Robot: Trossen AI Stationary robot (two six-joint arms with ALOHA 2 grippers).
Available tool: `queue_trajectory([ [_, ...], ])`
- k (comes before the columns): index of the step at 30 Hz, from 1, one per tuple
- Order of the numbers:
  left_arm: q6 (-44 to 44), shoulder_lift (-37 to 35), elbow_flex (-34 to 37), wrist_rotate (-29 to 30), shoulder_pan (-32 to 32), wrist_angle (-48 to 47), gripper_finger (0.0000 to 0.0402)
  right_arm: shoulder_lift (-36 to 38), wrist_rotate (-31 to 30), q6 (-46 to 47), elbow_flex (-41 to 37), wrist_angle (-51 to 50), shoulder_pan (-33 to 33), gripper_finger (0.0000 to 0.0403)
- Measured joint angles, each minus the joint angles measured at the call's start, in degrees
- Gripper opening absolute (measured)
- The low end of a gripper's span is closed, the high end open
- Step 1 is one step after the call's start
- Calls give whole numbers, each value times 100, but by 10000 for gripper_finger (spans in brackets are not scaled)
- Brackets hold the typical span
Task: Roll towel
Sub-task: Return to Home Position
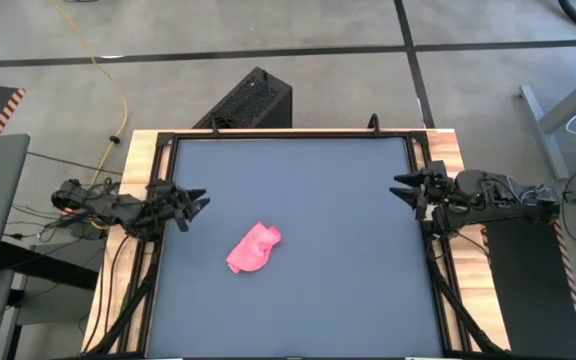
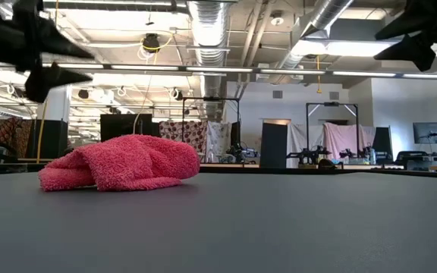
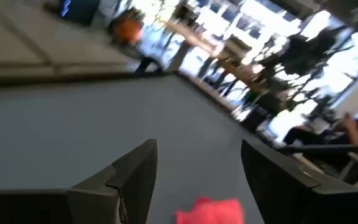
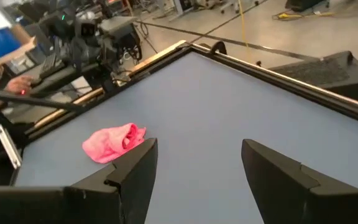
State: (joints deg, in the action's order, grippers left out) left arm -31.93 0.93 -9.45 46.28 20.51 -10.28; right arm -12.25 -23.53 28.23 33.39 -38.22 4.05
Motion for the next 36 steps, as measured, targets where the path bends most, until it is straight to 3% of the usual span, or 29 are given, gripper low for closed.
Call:
queue_trajectory([
  [4,-995,-55,11,259,1,-543,222,-7,25,325,0,-203,-52,260],
  [7,-989,42,9,151,0,-460,222,-44,44,372,0,-333,-52,260],
  [9,-430,42,9,-494,0,-279,222,-46,70,306,0,-434,-52,260],
  [13,947,42,9,-2318,2,365,222,-41,127,-456,0,-219,-38,260],
  [16,1887,40,6,-3077,7,818,222,-31,452,-1009,0,70,-35,260],
  [20,2451,40,4,-3067,7,843,222,-15,805,-1485,-92,624,-37,260],
  [28,2173,-87,340,-2947,-19,846,222,109,1128,-1637,-1214,1816,-35,260],
  [36,2399,-75,883,-3231,-327,2065,222,117,1174,-1672,-2087,2965,-46,260],
])
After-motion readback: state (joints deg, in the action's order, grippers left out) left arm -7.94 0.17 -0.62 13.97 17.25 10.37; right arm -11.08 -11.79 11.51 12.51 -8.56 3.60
